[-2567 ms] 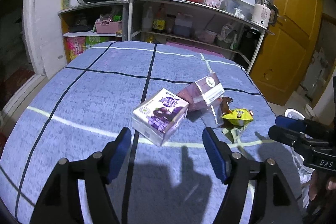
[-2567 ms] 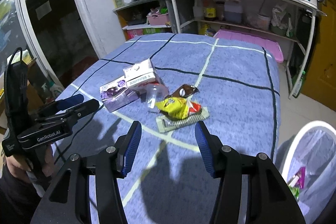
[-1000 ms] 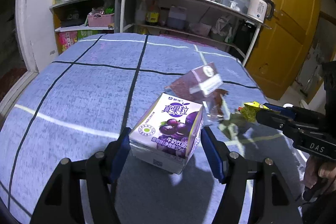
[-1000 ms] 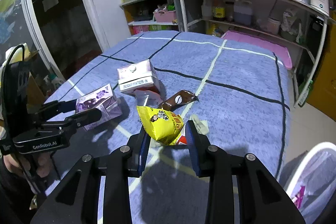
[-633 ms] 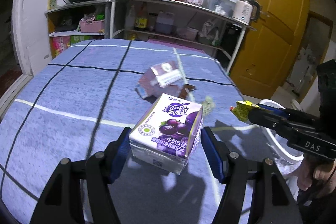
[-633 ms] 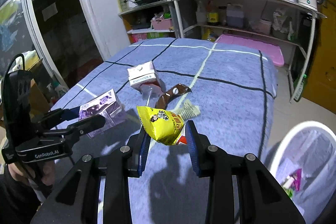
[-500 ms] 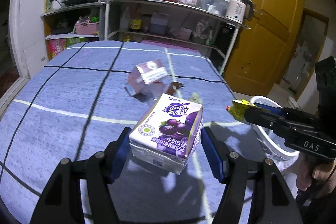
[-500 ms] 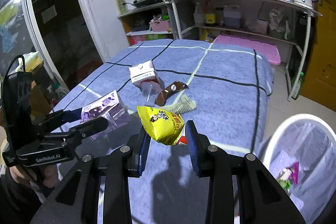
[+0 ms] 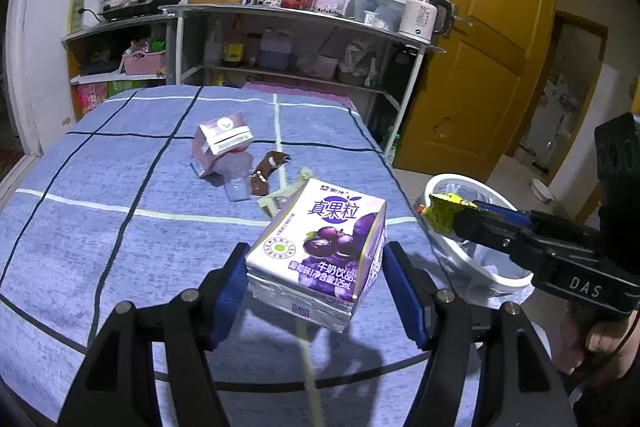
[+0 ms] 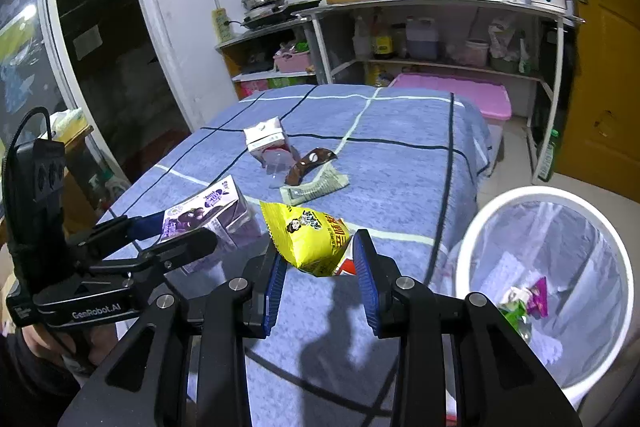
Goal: Collect trash
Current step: 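Carry the juice box and chip bag over the bin and open both grippers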
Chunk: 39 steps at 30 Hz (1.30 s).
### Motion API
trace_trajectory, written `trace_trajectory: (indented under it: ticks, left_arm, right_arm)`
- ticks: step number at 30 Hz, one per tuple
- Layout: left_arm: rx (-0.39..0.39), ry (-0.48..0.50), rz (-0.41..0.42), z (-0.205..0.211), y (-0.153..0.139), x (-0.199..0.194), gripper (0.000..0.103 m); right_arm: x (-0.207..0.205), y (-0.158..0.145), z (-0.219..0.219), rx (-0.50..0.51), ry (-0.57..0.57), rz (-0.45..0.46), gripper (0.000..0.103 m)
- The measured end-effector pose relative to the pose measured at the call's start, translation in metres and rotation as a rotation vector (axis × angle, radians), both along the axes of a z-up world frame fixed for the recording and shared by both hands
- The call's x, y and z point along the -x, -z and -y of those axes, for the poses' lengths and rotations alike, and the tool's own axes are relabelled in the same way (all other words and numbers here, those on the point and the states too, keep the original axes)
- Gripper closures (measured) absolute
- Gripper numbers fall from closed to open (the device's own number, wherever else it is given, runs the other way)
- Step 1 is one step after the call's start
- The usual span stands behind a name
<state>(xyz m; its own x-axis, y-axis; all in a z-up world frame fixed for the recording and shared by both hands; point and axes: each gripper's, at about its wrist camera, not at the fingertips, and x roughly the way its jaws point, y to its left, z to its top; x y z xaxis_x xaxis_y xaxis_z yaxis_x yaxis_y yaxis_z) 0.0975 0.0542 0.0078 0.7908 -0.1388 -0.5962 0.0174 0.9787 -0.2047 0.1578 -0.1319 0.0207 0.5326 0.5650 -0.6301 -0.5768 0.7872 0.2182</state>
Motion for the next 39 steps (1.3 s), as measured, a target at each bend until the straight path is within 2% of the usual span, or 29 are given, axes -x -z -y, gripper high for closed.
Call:
trace_trajectory:
  ticks: [15,39]
  left_arm:
    - [0.000,0.070,-0.004,0.038,-0.002,-0.009,0.034]
    - [-0.020,0.267,-0.045,0.132,0.004,-0.059,0.034]
  right_arm:
    - [0.005,0.002,0.043,-0.004,0.089,-0.003,0.068]
    - [-0.010,0.016,0.144,-0.011,0.309,-0.040,0.068]
